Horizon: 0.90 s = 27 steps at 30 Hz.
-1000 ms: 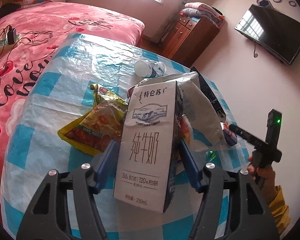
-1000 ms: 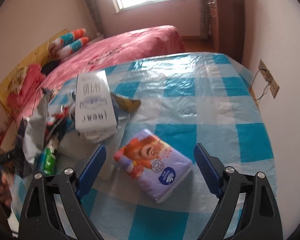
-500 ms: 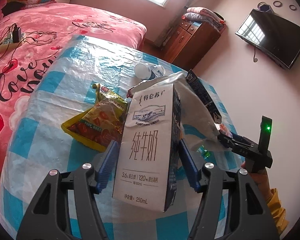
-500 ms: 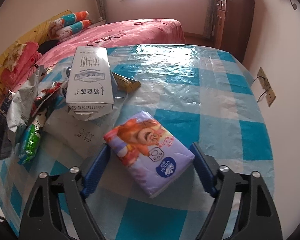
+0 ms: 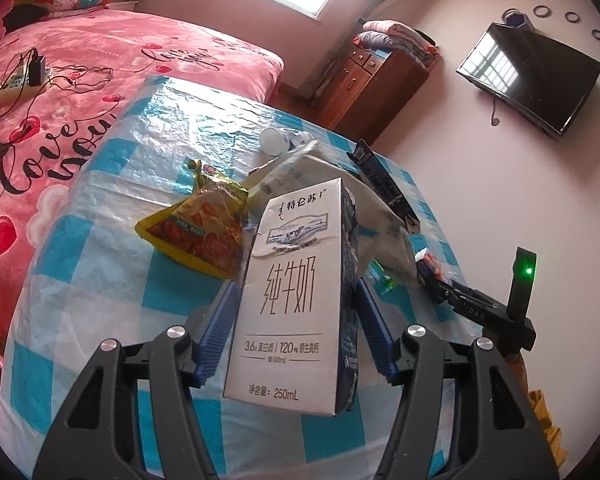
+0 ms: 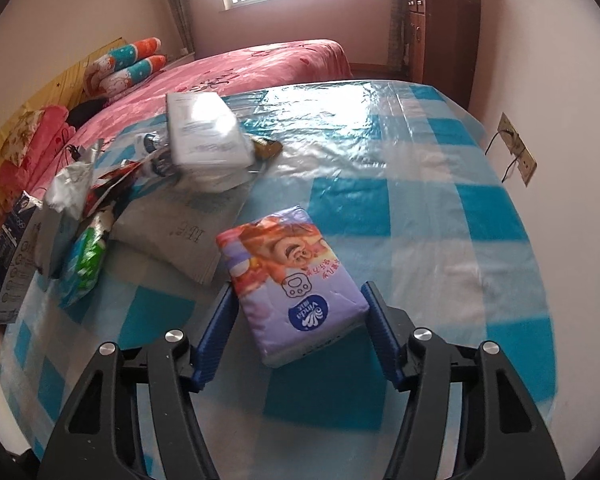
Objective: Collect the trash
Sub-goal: 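Carry the milk carton to the orange bucket and open the left gripper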
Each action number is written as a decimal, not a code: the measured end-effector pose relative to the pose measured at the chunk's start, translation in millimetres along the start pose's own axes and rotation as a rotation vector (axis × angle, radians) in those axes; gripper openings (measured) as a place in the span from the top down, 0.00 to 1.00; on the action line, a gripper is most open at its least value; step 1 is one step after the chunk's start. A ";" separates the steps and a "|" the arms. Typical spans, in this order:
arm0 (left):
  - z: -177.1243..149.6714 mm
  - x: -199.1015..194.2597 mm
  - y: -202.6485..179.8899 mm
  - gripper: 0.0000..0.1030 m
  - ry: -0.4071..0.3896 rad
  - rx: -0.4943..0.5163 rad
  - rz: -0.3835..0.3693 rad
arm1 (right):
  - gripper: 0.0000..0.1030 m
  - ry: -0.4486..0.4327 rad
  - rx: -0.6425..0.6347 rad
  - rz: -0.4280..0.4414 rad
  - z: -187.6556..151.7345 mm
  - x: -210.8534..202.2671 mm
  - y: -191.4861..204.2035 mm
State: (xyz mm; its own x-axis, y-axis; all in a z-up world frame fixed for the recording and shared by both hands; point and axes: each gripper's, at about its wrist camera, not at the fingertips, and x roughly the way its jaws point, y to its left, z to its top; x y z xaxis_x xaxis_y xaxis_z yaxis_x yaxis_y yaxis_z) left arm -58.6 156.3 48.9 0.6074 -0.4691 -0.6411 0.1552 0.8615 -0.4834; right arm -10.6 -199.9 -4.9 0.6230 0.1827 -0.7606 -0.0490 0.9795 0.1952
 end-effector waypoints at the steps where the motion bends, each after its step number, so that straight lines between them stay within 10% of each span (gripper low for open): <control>1: -1.3 -2.2 -0.1 0.41 -0.001 0.001 -0.003 | 0.39 -0.004 0.003 0.003 -2.5 -3.3 2.0; 27: -38.1 -68.9 24.6 0.43 -0.050 -0.043 -0.117 | 0.39 0.006 -0.034 0.279 -49.0 -66.0 141.8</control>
State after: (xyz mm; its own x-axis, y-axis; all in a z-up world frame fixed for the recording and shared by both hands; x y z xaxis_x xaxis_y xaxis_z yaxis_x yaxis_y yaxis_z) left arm -126.3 202.5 58.5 0.6250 -0.5549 -0.5490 0.1946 0.7919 -0.5788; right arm -97.0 -69.0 42.6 0.5774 0.4464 -0.6836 -0.2442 0.8934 0.3772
